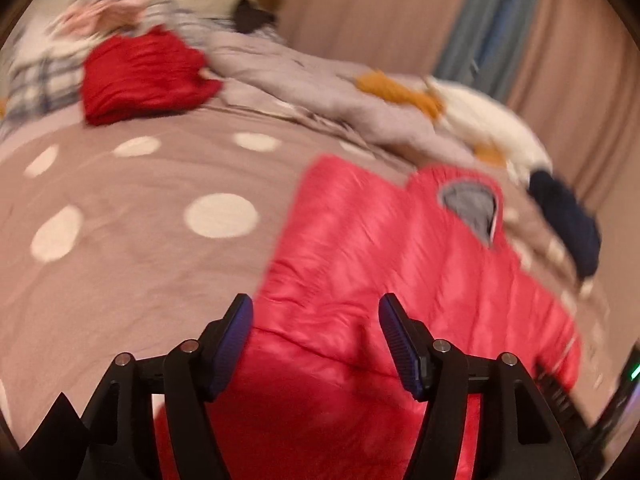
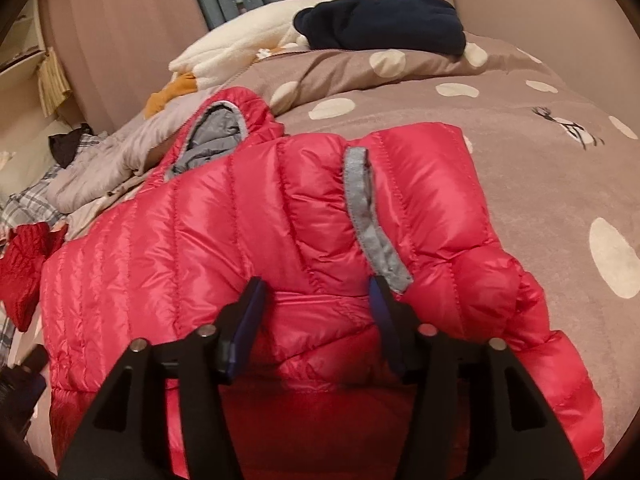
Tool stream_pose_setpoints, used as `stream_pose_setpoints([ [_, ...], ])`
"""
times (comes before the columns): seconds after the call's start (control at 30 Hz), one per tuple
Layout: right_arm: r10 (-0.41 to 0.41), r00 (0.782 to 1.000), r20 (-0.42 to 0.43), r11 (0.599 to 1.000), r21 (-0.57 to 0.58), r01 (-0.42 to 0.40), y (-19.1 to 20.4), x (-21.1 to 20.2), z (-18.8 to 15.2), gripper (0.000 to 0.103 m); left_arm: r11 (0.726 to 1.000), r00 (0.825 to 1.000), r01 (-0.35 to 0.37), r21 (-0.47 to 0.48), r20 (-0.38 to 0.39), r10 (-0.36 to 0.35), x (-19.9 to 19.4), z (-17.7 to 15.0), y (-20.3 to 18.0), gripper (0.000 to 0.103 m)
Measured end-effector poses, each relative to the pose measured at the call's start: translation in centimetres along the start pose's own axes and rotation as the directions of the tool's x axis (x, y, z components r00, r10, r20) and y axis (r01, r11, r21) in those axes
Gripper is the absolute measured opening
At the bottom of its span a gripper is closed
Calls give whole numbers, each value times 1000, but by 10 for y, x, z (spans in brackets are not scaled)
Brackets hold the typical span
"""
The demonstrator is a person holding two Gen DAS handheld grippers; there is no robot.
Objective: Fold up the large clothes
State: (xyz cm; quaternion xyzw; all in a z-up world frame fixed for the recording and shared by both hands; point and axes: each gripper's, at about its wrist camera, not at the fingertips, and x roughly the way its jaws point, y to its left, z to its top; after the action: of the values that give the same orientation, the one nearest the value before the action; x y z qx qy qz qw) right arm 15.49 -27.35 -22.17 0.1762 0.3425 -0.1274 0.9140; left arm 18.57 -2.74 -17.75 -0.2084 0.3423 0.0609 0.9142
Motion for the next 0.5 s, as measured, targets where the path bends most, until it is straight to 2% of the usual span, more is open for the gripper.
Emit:
stream_pose_setpoints([
  [0.13, 7, 1000, 3, 1000, 1, -7, 0, 1, -1, 59, 996, 997, -79, -37, 22, 80, -10, 13, 25, 69],
  [0.23, 20, 1000, 8, 1000, 6, -20, 0, -2, -1, 61, 993, 993, -108, -43, 49, 110, -16, 20, 39, 69],
  [0.33, 2, 1000, 7, 1000, 2, -2, 5, -9, 1, 63, 996, 995, -53, -75, 76, 58, -24, 22, 57, 76],
  [0.4, -23, 1000, 8, 1000, -16, 23, 12, -16, 5, 70, 997, 995, -21, -68, 96, 28, -27, 21, 64, 86],
  [0.47, -28, 999, 38, 999, -23, 29, 20, -29, 9, 86, 1000, 993, -6, -23, 115, 9, -30, 20, 67, 88],
  [0.5, -17, 998, 57, 1000, -23, 19, 23, -37, 14, 87, 1000, 994, -10, 0, 110, 10, -28, 22, 67, 89],
])
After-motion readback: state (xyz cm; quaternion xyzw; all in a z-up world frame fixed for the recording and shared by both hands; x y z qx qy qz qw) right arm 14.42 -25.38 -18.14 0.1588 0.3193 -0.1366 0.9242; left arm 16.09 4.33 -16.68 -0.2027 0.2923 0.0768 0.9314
